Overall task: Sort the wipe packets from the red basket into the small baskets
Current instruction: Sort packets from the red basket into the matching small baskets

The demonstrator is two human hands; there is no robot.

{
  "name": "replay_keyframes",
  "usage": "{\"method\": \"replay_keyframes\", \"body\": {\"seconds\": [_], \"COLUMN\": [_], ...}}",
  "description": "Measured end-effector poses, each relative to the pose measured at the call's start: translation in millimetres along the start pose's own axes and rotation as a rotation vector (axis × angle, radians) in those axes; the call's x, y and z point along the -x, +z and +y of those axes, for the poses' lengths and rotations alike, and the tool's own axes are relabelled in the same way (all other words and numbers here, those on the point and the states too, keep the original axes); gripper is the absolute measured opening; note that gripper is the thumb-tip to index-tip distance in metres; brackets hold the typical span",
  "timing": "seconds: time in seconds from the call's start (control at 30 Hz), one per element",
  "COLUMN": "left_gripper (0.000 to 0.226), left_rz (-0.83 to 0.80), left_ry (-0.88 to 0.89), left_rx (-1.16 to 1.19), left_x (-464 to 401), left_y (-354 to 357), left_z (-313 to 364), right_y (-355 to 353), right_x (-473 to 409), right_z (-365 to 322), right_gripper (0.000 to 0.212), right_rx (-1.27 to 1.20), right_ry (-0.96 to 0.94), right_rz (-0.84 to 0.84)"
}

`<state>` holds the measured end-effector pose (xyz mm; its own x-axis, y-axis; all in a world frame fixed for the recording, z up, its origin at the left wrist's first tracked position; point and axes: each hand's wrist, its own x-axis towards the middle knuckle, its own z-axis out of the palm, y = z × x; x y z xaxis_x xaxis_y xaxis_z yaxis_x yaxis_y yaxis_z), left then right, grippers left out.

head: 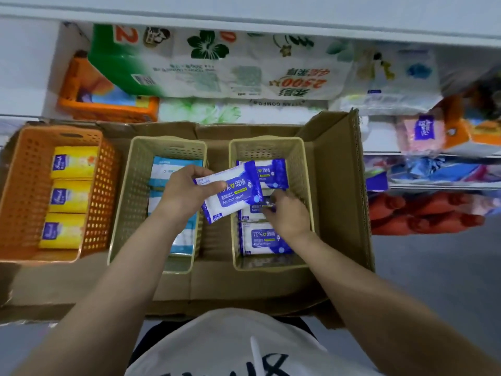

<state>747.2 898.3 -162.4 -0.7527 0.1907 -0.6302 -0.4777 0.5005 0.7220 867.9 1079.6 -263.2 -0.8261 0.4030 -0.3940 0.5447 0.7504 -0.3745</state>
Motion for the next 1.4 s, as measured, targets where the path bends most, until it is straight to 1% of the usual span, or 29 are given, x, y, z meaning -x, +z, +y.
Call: {"method": "replay_keyframes", "body": {"seconds": [0.03, 0.07, 0.1, 0.13, 0.17, 0.23, 0.27, 0.3, 0.33, 0.37, 0.43, 0.47, 0.5, 0.6, 0.7, 0.77, 0.87, 0.97, 1.03, 1.1, 1.17, 1.4], "left_gripper": [0.032, 0.031, 0.029, 0.027, 0.025, 0.026, 0.028, 0.030, 0.032, 0.035, 0.045, 0.051, 0.057, 0.065, 0.073, 0.075, 0.077, 0.077, 0.077, 0.077, 0.077, 0.075], "left_rz": [-0.003, -0.016, -0.036, -0.065, -0.094, -0.146, -0.155, -0.140, -0.099, -0.035, 0.088, 0.104, 0.090, 0.007, 0.005, -0.016, -0.054, -0.074, -0.087, -0.097, -0.115, -0.121], "left_ry": [0.000, 0.006, 0.019, 0.034, 0.047, 0.075, 0.091, 0.108, 0.130, 0.158, 0.209, 0.214, 0.211, 0.198, 0.176, 0.135, 0.116, 0.114, 0.106, 0.104, 0.096, 0.090], "left_rx": [-0.037, -0.078, -0.120, -0.160, -0.186, -0.178, -0.162, -0.143, -0.135, -0.147, -0.257, -0.310, -0.349, -0.387, -0.343, -0.298, -0.262, -0.233, -0.235, -0.227, -0.222, -0.211], "left_x": [0, -1, -2, -2, -3, -6, -8, -11, -15, -19, -26, -28, -29, -25, -26, -31, -37, -43, -44, -43, -42, -42], "left_y": [1, 1, 3, 6, 10, 20, 25, 30, 34, 37, 41, 43, 45, 53, 52, 48, 44, 43, 42, 42, 41, 44], "left_z": [1, 3, 4, 7, 9, 13, 15, 14, 13, 10, 2, -3, -7, -18, -25, -28, -27, -27, -26, -25, -23, -23], "right_y": [-15, -31, -50, -70, -87, -109, -112, -112, -111, -111, -112, -112, -110, -90, -62, -48, -35, -27, -24, -21, -17, -7], "right_x": [-3, -8, -12, -16, -20, -27, -30, -34, -38, -44, -55, -60, -65, -80, -92, -98, -99, -87, -82, -82, -86, -96], "right_z": [-5, -11, -17, -25, -31, -41, -44, -44, -42, -40, -30, -27, -23, -25, -31, -31, -25, -16, -11, -9, -10, -15], "right_gripper": [0.021, 0.017, 0.018, 0.023, 0.030, 0.040, 0.038, 0.030, 0.021, 0.014, 0.015, 0.017, 0.018, 0.017, 0.019, 0.022, 0.031, 0.043, 0.047, 0.053, 0.056, 0.056], "right_rx": [-0.206, -0.382, -0.539, -0.671, -0.728, -0.641, -0.560, -0.479, -0.397, -0.312, -0.143, -0.100, -0.072, 0.058, 0.135, 0.140, 0.185, 0.141, 0.107, 0.083, 0.098, 0.125], "right_ry": [0.061, 0.098, 0.108, 0.080, 0.021, -0.101, -0.141, -0.158, -0.149, -0.133, -0.080, -0.060, -0.051, -0.112, -0.167, -0.151, -0.151, -0.187, -0.178, -0.147, -0.125, -0.071], "right_rz": [0.135, 0.233, 0.249, 0.176, 0.026, -0.321, -0.445, -0.494, -0.458, -0.352, -0.070, 0.011, 0.039, -0.075, -0.159, -0.133, 0.003, 0.102, 0.081, -0.001, -0.045, -0.018]}}
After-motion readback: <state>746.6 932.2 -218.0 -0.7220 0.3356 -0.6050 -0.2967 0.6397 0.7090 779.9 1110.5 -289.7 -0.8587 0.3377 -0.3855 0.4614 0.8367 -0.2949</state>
